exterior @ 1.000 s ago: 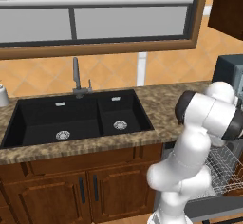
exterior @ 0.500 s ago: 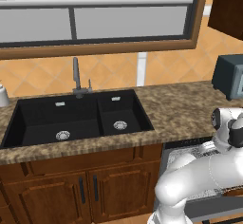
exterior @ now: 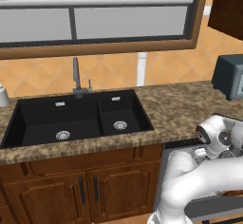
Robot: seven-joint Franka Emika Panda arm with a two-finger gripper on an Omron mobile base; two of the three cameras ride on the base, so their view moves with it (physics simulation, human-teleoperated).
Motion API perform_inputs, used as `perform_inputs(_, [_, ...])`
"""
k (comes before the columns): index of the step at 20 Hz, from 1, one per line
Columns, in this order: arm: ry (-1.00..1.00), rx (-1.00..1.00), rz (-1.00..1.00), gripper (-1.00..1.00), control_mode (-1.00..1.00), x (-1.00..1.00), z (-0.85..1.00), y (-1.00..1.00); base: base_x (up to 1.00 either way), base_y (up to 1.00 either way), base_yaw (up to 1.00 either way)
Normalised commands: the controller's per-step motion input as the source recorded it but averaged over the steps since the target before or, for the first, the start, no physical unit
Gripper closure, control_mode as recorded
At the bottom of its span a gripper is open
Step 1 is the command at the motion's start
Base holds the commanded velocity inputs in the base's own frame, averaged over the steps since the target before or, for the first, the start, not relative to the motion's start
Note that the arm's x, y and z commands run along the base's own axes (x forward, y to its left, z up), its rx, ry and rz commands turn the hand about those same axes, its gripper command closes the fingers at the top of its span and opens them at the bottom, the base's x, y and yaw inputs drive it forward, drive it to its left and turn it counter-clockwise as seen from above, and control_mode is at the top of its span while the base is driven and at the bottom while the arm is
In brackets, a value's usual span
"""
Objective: Pick up the cup and bowl from the counter, place them in the dishwasher, and close the dishwasher door.
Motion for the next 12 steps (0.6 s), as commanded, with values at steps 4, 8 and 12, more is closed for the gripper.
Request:
perform_inputs(4, [0.19,0.09,-0.04,1.00,-1.00,0.00,-0.02,-0.97,0.00,0.00,0.00])
perform_inputs(8, [0.16,0.15,-0.08,1.00,-1.00,0.10,-0.02,-1.00,0.00,0.00,0.00])
perform_inputs(12, [0.04,0.26,-0.03,1.00,-1.00,0.23,-0.06,-1.00,0.00,0.00,0.00])
